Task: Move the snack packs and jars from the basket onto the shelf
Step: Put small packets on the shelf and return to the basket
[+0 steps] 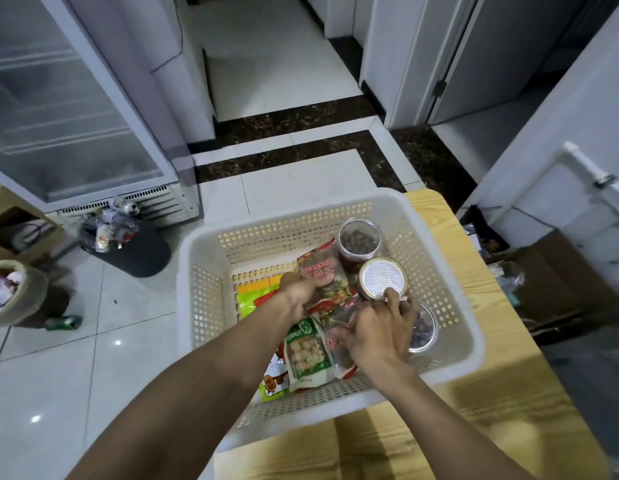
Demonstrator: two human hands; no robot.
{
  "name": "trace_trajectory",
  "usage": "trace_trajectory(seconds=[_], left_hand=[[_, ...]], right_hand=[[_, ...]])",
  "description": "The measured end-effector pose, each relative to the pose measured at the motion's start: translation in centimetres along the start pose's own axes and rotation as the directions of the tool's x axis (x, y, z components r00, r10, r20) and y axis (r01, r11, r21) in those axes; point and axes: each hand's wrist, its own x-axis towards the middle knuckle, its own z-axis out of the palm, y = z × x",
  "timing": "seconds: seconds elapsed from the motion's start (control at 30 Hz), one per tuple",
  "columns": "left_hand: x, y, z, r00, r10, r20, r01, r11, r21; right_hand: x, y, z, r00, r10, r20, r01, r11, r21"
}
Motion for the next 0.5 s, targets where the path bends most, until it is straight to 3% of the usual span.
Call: trace_trajectory(seconds=[0.23,0.37,0.43,0.5], left_hand=[[-1.0,-0.7,-0.6,0.974,0.214,0.073,-0.212,0.977,-0.030],[-3.4,0.4,-1.1,0.953,0.304,-0.011,-0.304,0.947,-0.107],[-4.8,1.0,-1.3,0.930,0.364,-0.044,-0.367,0.918,-0.150],[-6.2,1.7,-1.5,0.901,0.430,-0.054,-0.432,0.882,-0.189]], right_hand=[[-1.0,-0.8,1.1,0.995,-0.001,-0.105,0.011,0.995,0.099],[-0.9,0.2,1.2,0.980,-0.059,-0.188,0.092,0.980,0.174],[-0.8,0.6,0.6,0.971,-0.067,-0.231,0.128,0.958,0.257],[-0.9,0.9,-0.6,0.974,-0.030,-0.224,0.130,0.883,0.450]])
